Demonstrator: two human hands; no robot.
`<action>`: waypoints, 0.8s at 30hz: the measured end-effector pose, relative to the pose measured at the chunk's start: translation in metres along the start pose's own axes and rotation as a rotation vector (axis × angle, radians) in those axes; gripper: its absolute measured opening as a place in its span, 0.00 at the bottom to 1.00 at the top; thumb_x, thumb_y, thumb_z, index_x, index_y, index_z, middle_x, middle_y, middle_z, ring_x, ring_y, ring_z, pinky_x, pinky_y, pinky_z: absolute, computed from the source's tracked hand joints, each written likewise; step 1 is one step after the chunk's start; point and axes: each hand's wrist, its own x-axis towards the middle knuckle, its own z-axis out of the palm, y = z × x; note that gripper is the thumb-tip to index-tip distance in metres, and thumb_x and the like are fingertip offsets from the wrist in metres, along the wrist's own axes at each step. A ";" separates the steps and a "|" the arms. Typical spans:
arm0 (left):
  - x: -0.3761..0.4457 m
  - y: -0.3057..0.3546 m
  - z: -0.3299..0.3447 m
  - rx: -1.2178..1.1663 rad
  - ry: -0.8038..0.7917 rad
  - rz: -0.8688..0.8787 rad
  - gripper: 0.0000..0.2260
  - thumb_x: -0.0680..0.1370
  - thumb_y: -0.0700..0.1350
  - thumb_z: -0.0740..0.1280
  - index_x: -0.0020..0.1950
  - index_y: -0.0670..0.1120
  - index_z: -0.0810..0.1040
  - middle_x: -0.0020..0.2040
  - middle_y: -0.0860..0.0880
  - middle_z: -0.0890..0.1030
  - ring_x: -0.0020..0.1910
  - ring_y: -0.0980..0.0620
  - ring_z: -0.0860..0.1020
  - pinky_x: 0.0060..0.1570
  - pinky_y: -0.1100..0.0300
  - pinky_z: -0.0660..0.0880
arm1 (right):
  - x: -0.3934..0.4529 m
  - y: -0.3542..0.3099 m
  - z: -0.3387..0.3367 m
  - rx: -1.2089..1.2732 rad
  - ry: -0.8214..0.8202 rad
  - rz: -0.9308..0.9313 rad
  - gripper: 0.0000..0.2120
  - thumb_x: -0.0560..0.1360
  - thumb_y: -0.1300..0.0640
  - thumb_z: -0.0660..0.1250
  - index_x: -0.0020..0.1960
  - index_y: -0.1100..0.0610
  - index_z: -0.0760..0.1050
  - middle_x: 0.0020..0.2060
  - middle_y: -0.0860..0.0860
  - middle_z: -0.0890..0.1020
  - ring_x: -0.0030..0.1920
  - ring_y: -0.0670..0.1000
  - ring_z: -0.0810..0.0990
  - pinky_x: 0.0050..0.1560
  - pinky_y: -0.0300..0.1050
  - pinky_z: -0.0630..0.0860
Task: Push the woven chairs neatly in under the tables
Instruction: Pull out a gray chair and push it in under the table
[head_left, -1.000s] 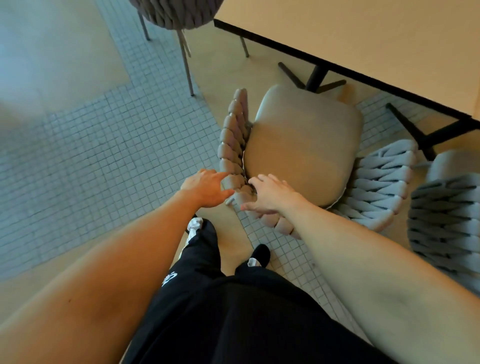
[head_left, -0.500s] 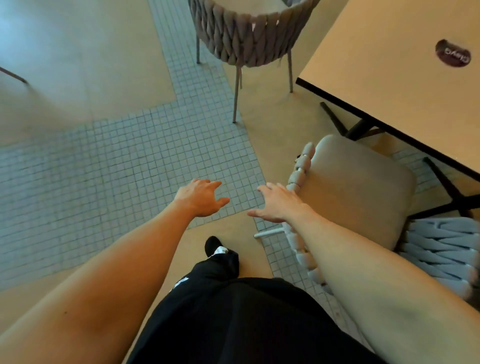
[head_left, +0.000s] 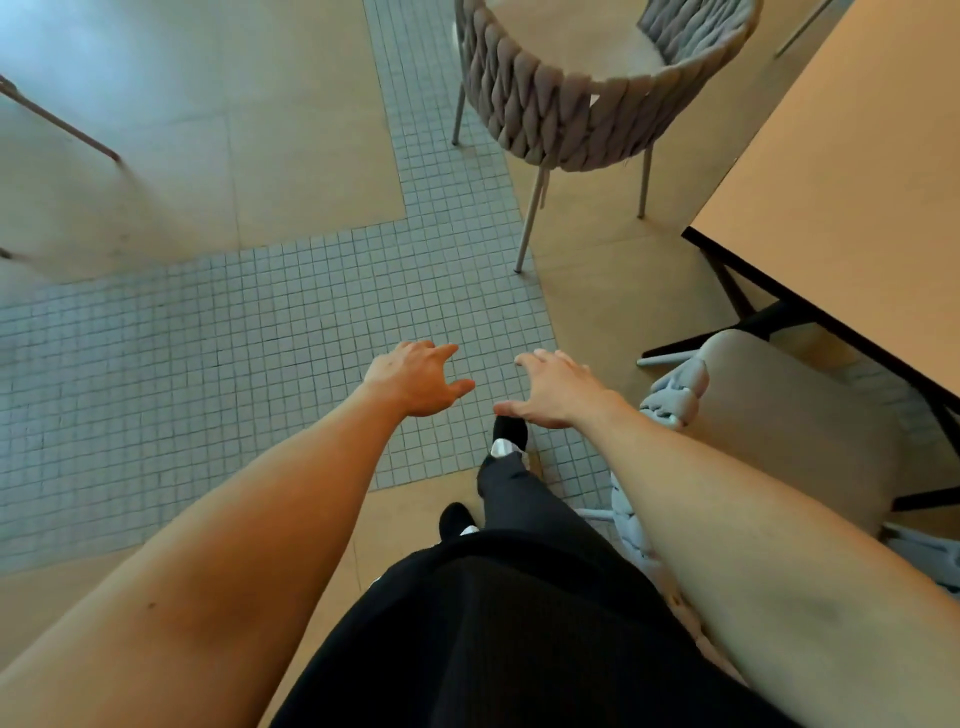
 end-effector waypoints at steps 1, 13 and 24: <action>0.008 -0.002 -0.007 -0.003 -0.001 -0.002 0.35 0.78 0.69 0.58 0.81 0.54 0.58 0.78 0.47 0.65 0.77 0.44 0.63 0.70 0.39 0.67 | 0.009 0.000 -0.007 -0.001 0.002 -0.005 0.45 0.74 0.29 0.66 0.82 0.52 0.57 0.81 0.54 0.59 0.80 0.58 0.56 0.77 0.64 0.58; 0.127 0.001 -0.110 -0.011 0.013 -0.031 0.36 0.78 0.70 0.59 0.81 0.54 0.57 0.79 0.47 0.65 0.77 0.45 0.64 0.70 0.40 0.68 | 0.122 0.033 -0.121 -0.006 0.018 -0.032 0.45 0.73 0.28 0.65 0.81 0.51 0.57 0.80 0.53 0.61 0.80 0.57 0.58 0.77 0.64 0.59; 0.217 0.008 -0.183 0.006 0.013 0.004 0.36 0.78 0.70 0.58 0.81 0.55 0.57 0.78 0.47 0.65 0.76 0.45 0.64 0.69 0.40 0.67 | 0.202 0.047 -0.199 -0.051 0.010 -0.023 0.45 0.73 0.27 0.65 0.81 0.52 0.59 0.78 0.52 0.65 0.78 0.56 0.60 0.76 0.64 0.61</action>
